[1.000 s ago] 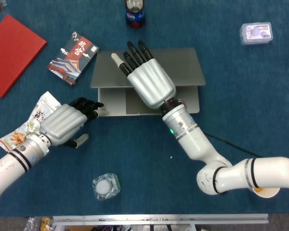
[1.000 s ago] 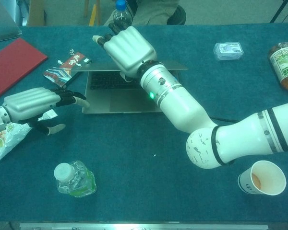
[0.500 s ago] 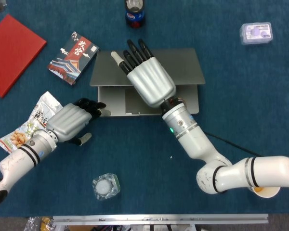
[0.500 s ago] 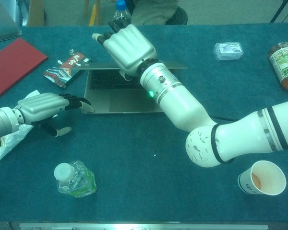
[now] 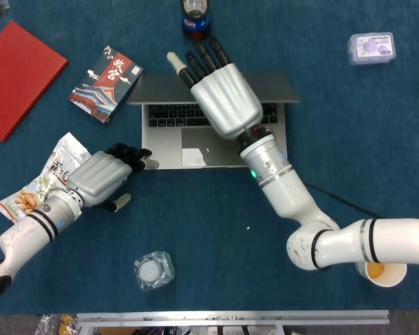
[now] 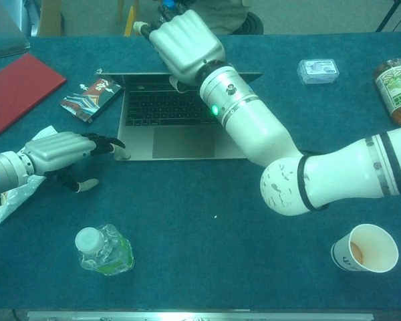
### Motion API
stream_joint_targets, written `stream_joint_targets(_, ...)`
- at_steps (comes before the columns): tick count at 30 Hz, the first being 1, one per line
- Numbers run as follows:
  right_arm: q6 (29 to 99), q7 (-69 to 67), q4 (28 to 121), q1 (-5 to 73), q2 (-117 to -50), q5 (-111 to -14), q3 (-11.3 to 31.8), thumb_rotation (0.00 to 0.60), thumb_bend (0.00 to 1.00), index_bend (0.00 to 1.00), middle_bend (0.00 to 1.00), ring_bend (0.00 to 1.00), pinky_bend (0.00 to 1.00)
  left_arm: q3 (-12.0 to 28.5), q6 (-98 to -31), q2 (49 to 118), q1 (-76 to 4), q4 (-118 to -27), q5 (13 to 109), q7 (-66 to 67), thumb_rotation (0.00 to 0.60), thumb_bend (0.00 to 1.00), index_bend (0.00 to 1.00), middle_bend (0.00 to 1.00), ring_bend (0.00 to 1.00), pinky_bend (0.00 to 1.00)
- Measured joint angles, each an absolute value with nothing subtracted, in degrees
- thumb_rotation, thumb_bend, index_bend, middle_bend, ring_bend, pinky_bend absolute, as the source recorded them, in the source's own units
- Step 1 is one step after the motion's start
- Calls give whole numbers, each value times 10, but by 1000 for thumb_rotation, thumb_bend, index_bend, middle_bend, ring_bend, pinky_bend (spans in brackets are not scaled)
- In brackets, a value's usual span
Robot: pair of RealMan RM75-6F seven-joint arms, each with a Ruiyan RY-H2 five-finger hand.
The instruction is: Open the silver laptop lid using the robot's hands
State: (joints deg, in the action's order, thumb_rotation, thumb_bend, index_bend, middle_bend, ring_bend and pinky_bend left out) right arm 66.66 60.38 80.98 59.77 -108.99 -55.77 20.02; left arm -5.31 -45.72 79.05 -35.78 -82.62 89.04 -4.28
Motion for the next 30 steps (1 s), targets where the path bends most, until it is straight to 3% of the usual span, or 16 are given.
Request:
stream_joint_targets(14,662,587,783,610,-1056,-535,225,600,276,116,206,42,111,-57,-458,787,-363,-835,882,-35,600,416,142,87,81,70)
stream_joint_targets(30,658,557,697,633,-1049,-521,244,600,164,116,201,43,111,-59,-461,781,-365,-847,876,-22,600,417,143,87,81,70)
